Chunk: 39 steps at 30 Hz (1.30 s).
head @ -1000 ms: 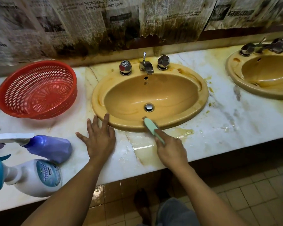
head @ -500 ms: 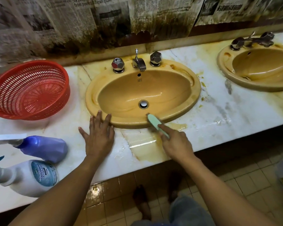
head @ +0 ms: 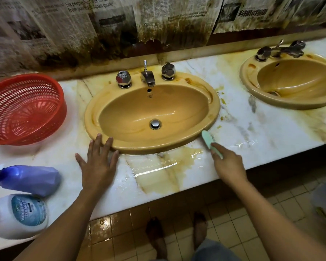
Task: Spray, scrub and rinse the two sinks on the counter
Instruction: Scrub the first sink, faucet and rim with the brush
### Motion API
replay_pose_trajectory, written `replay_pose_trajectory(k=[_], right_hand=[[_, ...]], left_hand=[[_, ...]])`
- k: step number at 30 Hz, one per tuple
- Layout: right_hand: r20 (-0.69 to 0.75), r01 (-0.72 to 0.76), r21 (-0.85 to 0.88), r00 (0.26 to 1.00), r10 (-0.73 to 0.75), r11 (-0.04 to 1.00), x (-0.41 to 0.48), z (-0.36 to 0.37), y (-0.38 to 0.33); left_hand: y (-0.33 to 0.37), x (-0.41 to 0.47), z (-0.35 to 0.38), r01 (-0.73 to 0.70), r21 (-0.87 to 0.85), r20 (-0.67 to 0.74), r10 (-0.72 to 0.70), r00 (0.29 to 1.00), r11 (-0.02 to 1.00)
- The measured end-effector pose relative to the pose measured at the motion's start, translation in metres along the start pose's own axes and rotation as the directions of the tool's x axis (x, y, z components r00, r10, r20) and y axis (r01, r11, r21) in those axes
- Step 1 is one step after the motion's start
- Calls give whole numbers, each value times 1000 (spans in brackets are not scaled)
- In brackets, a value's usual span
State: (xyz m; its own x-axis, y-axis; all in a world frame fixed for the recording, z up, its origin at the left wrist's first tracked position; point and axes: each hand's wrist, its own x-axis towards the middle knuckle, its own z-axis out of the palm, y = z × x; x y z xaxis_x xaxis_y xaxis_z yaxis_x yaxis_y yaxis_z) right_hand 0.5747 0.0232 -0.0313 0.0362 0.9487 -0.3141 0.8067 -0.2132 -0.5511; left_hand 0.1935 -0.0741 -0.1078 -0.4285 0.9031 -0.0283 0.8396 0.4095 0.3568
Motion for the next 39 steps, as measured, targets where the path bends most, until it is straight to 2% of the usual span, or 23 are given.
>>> replay_pose_trajectory(k=[3, 7, 9, 12, 13, 15, 17, 19, 21, 24, 27, 29, 32, 34, 36, 39], right_hand=[[38, 90, -52, 995, -88, 995, -14, 8, -4], [74, 189, -166, 981, -179, 968, 16, -6, -14], [36, 164, -169, 986, -160, 972, 46, -22, -13], [-23, 43, -32, 999, -44, 999, 86, -51, -10], [-1, 35, -8, 999, -35, 999, 88, -54, -13], [125, 135, -47, 984, -128, 990, 71, -45, -23], [296, 279, -109, 925, -237, 954, 36, -23, -37], [359, 361, -118, 884, -299, 925, 16, -8, -43], [296, 322, -96, 913, -282, 942, 30, -9, -37], [109, 154, -88, 984, -144, 984, 76, -41, -15], [-16, 11, 9, 1000, -11, 1000, 104, -69, 3], [8, 49, 23, 999, -49, 999, 96, -64, 1], [173, 212, -101, 966, -192, 972, 46, -30, -9], [216, 268, -123, 947, -238, 955, 26, -18, -13], [149, 216, -103, 968, -200, 971, 41, -22, -11], [-37, 49, -1, 998, -49, 999, 79, -43, -1]], left_hand=[[5, -6, 2, 32, 6, -9, -32, 999, 999], [20, -19, 8, 70, 30, -13, -69, 998, 997], [24, -24, 9, 82, 27, -15, -82, 997, 996], [35, -30, 11, 113, 14, -14, -113, 994, 993], [39, -32, 12, 122, 12, -14, -122, 992, 992], [46, -32, 14, 142, 12, -21, -141, 990, 990], [50, -30, 14, 158, 17, -29, -158, 987, 987], [52, -29, 13, 162, 17, -30, -161, 986, 987], [52, -30, 13, 162, 16, -37, -161, 986, 987], [54, -31, 13, 174, 19, -51, -173, 984, 985], [55, -31, 14, 182, 17, -58, -181, 982, 983], [55, -31, 15, 180, 16, -58, -179, 982, 984], [54, -32, 16, 182, 17, -58, -180, 982, 983], [53, -31, 17, 179, 25, -55, -178, 983, 983], [52, -31, 17, 174, 34, -50, -172, 984, 984], [50, -30, 16, 160, 31, -29, -159, 987, 987]])
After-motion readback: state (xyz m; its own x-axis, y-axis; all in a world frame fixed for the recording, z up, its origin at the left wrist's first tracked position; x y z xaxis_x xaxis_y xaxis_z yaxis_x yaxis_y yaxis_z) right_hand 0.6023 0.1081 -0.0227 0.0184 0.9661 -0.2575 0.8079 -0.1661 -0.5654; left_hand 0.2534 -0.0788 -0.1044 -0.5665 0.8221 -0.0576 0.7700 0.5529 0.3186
